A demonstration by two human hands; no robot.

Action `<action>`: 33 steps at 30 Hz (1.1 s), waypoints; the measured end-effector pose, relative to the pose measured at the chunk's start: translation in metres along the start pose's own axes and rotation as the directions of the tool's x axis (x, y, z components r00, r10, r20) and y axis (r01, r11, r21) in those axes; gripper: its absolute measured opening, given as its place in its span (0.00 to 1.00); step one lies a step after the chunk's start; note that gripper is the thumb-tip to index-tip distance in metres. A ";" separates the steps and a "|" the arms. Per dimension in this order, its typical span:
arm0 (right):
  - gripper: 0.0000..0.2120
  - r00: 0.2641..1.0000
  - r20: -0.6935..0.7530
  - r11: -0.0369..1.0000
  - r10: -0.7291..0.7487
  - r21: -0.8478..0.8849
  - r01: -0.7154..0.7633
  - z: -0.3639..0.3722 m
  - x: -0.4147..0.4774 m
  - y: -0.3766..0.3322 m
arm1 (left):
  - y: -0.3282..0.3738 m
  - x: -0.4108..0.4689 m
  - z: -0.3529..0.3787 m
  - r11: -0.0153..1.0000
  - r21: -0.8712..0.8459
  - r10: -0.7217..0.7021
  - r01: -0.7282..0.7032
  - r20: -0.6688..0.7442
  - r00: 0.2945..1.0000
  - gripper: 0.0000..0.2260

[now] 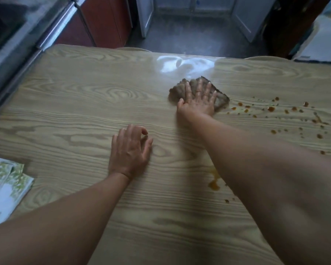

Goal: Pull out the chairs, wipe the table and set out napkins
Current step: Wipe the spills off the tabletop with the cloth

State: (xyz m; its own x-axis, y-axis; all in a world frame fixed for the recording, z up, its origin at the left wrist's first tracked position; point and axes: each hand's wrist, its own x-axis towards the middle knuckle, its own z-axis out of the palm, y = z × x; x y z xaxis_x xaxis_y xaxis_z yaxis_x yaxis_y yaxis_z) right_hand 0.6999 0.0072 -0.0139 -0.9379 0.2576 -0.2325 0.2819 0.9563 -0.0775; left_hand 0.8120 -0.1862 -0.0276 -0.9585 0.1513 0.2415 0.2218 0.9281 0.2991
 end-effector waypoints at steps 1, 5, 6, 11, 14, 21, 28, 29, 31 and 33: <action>0.30 1.000 0.007 1.000 0.020 0.006 -0.020 0.000 -0.001 0.004 | 0.001 0.000 -0.001 1.000 -0.001 -0.002 0.002 0.009 1.000 0.14; 0.30 0.998 0.021 0.998 0.058 0.026 -0.059 -0.001 -0.016 0.021 | 0.003 -0.002 -0.003 1.000 -0.009 -0.005 0.005 0.017 1.000 0.16; 0.30 0.998 0.028 0.998 0.054 0.028 -0.055 -0.001 -0.023 0.025 | 0.003 -0.002 -0.004 1.000 -0.018 -0.005 0.005 0.022 1.000 0.16; 0.30 0.998 0.049 0.998 -0.044 0.038 0.043 0.012 -0.075 0.029 | 0.004 -0.002 -0.006 0.999 -0.046 -0.013 0.014 0.031 0.999 0.14; 0.30 0.992 0.070 0.993 -0.109 0.043 0.106 0.019 -0.107 0.029 | 0.004 -0.005 -0.005 0.998 -0.057 -0.008 0.009 0.014 1.000 0.09; 0.30 0.961 0.061 0.963 -0.268 -0.007 0.269 0.042 -0.186 0.048 | 0.008 -0.011 -0.004 0.994 -0.108 0.008 -0.007 0.001 1.000 0.10; 0.30 0.974 -0.006 0.974 -0.227 -0.005 0.227 0.059 -0.241 0.067 | 0.044 -0.017 0.009 0.979 -0.179 -0.107 0.099 -0.039 0.993 0.10; 0.30 0.974 -0.013 0.975 -0.224 -0.006 0.224 0.060 -0.243 0.069 | 0.048 -0.015 0.012 0.981 -0.151 -0.131 0.124 -0.035 0.991 0.11; 0.30 0.975 -0.020 0.975 -0.223 -0.005 0.223 0.060 -0.243 0.071 | 0.056 -0.010 0.016 0.971 -0.130 -0.206 0.200 -0.029 0.978 0.11; 0.30 0.976 -0.030 0.976 -0.217 0.000 0.217 0.061 -0.240 0.072 | 0.067 -0.002 0.019 0.956 -0.155 -0.254 0.249 -0.012 0.967 0.11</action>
State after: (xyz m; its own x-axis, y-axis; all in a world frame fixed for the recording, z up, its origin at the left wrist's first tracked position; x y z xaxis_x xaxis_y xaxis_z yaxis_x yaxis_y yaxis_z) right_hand 0.9578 0.0052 -0.0228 -0.9823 0.0483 -0.1809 0.0719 0.9894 -0.1263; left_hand 0.8255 -0.1180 -0.0255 -0.9811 -0.0939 0.1689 0.0007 0.8723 0.4890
